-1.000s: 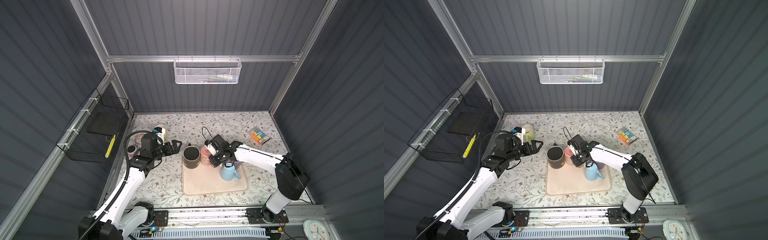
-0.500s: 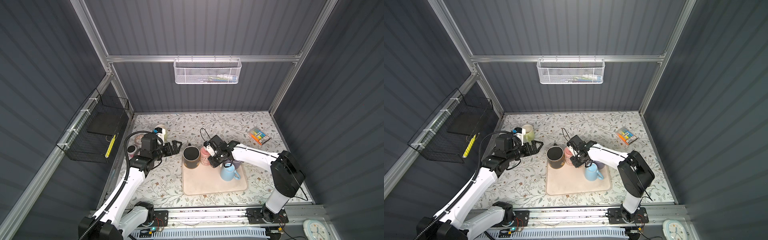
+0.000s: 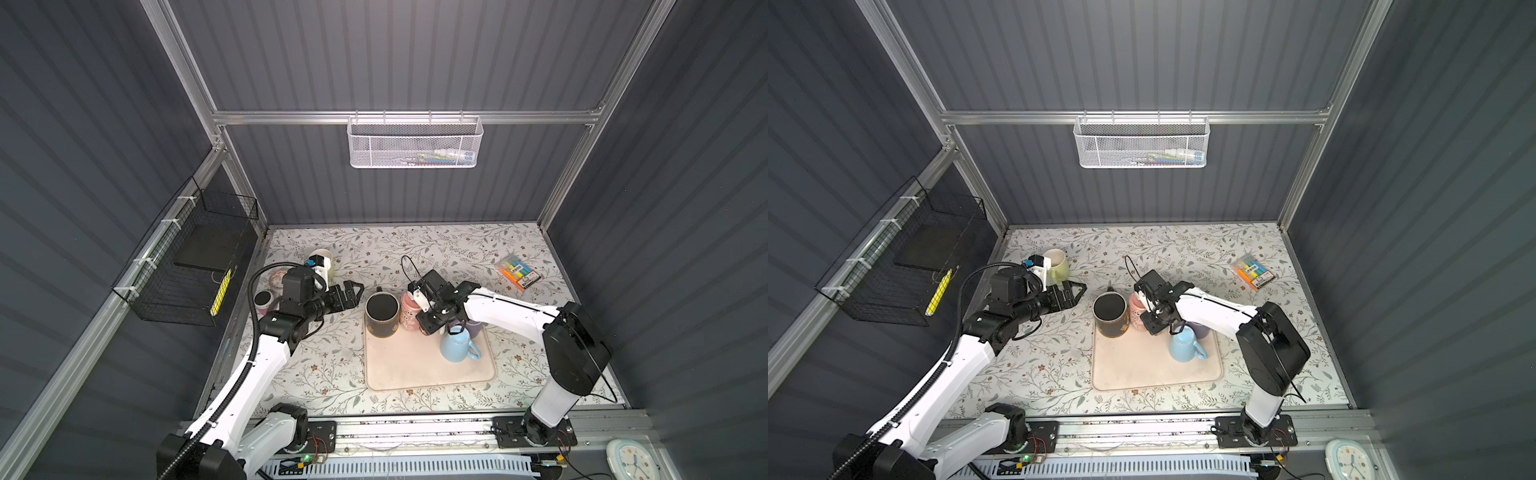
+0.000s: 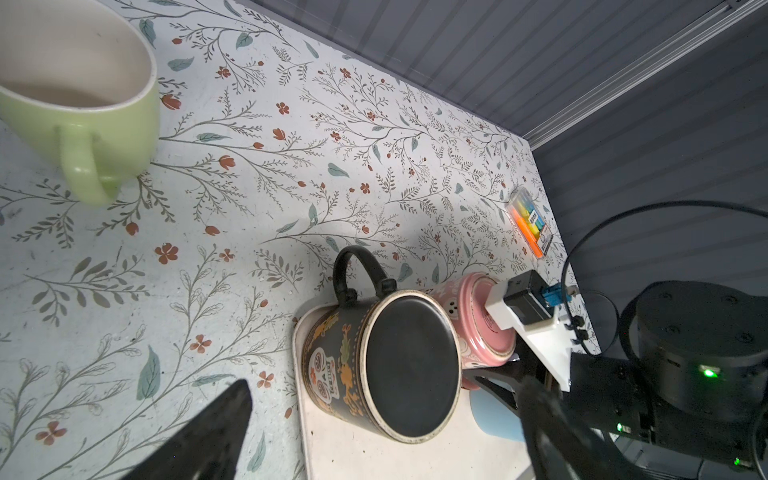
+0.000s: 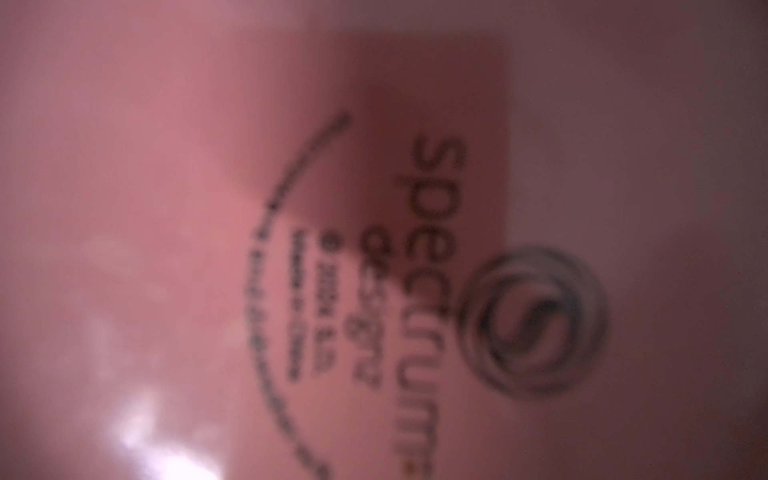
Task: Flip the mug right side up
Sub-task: 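Close the right gripper on the pink mug's base, then lift the pink mug and tilt it toward the left gripper while the left gripper approaches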
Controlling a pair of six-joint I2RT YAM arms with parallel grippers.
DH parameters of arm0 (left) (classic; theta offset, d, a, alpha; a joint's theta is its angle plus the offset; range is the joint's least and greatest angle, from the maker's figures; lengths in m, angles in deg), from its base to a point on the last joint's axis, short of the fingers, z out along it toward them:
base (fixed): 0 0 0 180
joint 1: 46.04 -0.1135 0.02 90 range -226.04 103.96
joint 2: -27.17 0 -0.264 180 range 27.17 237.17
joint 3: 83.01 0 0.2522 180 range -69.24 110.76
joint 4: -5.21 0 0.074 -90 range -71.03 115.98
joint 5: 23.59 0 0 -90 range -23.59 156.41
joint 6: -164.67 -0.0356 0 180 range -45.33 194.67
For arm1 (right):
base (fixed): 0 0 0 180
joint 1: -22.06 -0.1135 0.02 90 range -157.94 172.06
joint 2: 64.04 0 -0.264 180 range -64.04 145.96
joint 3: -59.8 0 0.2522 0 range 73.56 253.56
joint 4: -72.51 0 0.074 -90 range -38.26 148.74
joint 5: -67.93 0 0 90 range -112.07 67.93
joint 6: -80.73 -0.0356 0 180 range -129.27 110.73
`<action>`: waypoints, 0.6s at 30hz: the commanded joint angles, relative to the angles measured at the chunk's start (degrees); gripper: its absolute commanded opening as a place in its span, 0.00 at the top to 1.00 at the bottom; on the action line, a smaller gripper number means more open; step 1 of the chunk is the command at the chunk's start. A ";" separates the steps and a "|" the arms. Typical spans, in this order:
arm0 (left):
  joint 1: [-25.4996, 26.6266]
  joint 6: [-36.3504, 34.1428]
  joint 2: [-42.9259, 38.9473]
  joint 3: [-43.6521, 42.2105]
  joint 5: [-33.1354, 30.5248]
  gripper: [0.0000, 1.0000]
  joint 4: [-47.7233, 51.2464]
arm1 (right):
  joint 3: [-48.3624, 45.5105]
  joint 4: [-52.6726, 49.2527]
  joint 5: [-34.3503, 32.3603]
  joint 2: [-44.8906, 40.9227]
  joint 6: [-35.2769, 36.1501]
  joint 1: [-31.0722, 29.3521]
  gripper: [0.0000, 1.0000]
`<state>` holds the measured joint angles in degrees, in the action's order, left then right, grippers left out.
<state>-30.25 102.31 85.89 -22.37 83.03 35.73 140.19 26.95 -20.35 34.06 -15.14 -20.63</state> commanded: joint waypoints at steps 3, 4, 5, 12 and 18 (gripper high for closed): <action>0.12 0.66 -1.86 0.18 1.23 0.00 1.47 | -0.32 2.31 0.44 -5.28 -1.40 -0.19 1.00; 0.12 0.73 -2.20 -0.10 1.22 0.00 1.35 | -0.38 2.35 0.66 -5.87 -1.58 -0.19 1.00; 0.12 0.96 -2.49 -0.41 1.15 0.00 1.31 | -0.41 2.37 0.74 -6.34 -1.67 -0.20 1.00; 0.12 1.54 -4.09 -1.61 1.22 0.00 1.59 | -1.46 3.24 2.13 -11.33 -2.87 -0.19 1.00; 0.12 1.98 -5.19 -1.85 1.56 0.00 1.91 | -2.46 3.60 3.93 -15.30 -3.79 -0.19 1.00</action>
<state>-30.25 103.51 81.86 -23.51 83.09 36.52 137.57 26.93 -18.56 21.69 -18.11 -20.61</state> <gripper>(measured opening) 0.997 0.190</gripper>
